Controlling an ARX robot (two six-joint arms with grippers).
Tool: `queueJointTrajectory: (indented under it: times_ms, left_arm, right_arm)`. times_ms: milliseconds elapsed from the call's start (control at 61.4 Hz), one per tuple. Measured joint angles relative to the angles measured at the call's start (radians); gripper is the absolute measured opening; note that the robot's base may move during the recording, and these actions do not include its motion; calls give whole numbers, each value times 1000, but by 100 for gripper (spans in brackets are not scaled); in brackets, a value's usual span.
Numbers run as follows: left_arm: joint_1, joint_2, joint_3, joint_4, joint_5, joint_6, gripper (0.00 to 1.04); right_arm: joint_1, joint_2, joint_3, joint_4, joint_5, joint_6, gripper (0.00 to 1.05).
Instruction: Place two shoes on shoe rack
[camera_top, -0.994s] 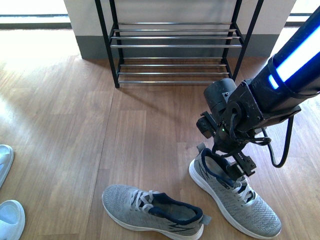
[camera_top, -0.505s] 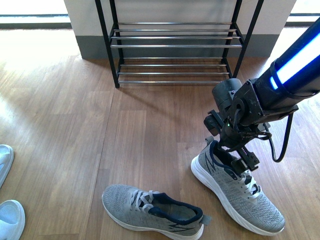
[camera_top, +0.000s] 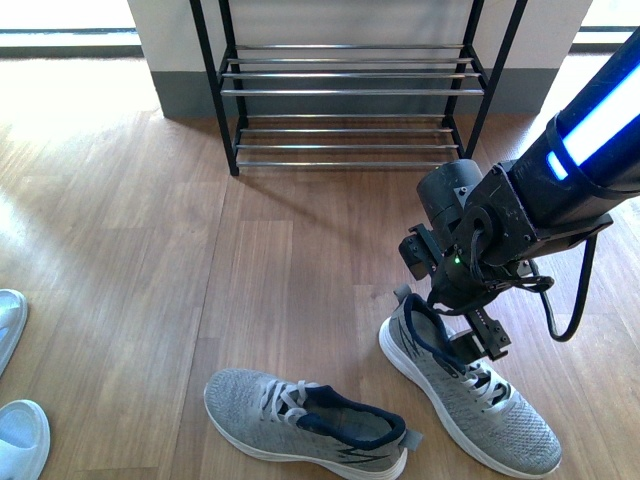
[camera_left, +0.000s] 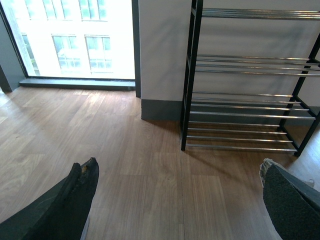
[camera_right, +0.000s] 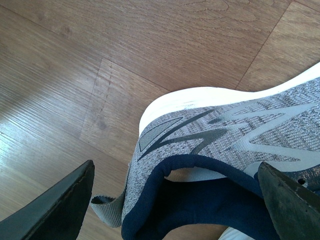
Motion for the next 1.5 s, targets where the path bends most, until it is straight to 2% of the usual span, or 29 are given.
queueJointTrajectory:
  times_ms: [489,798,1156,1352,1384,1498]
  left_arm:
    - [0,0,0,0,0,0,95]
    - [0,0,0,0,0,0,95]
    - [0,0,0,0,0,0,95]
    - [0,0,0,0,0,0,95]
    - [0,0,0,0,0,0,95]
    - [0,0,0,0,0,0,95]
  right_arm:
    - [27,-137,-34,37,-1,22,96]
    - [51,-59,-20,19,-3,45,96]
    - [2,37,-22,5,35,39,96]
    - [-27,137,126,-83,43,43,96]
    - [-23,156,153,-97,43,45,92]
    - [-19,176,186,-111,46,47,65]
